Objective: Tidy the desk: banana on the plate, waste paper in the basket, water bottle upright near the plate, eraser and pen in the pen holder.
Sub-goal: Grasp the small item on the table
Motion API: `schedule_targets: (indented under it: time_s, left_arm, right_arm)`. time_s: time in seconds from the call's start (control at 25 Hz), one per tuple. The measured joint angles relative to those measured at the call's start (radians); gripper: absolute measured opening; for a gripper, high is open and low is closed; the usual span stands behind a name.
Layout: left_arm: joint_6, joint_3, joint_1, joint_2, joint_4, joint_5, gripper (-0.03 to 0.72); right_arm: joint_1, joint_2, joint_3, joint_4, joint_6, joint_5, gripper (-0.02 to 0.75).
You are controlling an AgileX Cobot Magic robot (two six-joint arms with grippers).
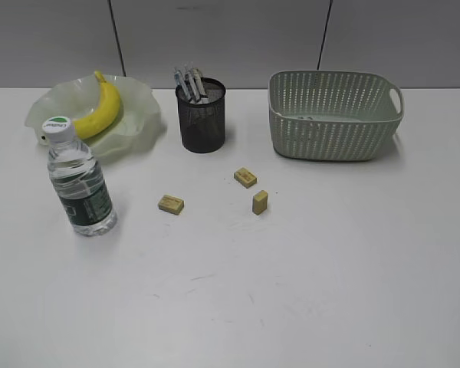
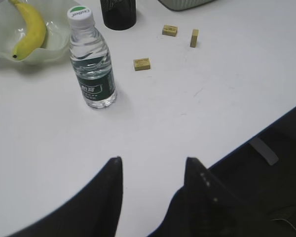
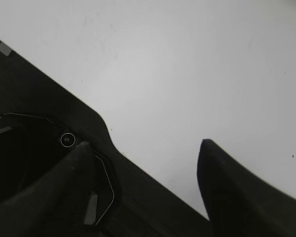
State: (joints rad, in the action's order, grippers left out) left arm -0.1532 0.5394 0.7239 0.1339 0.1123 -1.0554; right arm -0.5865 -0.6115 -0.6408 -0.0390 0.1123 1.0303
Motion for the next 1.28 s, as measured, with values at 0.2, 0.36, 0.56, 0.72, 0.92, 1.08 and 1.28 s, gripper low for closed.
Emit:
schedule_targets:
  time_s: [0.2, 0.36, 0.56, 0.72, 0.92, 1.08, 1.28]
  left_arm:
    - [0.0, 0.0, 0.0, 0.0, -0.003, 0.0, 0.311]
    - [0.0, 0.0, 0.0, 0.0, -0.005, 0.0, 0.311]
    - [0.0, 0.0, 0.0, 0.0, -0.008, 0.003, 0.311]
    - [0.0, 0.023, 0.0, 0.01, -0.041, 0.086, 0.311]
    - [0.0, 0.039, 0.0, 0.176, -0.112, 0.315, 0.311]
    - [0.0, 0.04, 0.0, 0.446, -0.196, 0.461, 0.311]
    - [0.0, 0.138, 0.0, 0.844, -0.266, 0.542, 0.311]
  right_arm:
    - [0.0, 0.288, 0.075, 0.001, 0.0, 0.08, 0.519]
    - [0.0, 0.486, 0.102, -0.002, 0.0, 0.077, 0.519]
    - [0.0, 0.616, 0.13, 0.01, -0.02, 0.026, 0.519]
    - [0.0, 0.618, 0.132, 0.039, -0.064, 0.014, 0.519]
    - [0.0, 0.618, 0.132, 0.049, -0.074, 0.014, 0.519]
    - [0.0, 0.618, 0.132, 0.049, -0.075, 0.014, 0.519]
    - [0.0, 0.618, 0.132, 0.049, -0.076, 0.014, 0.519]
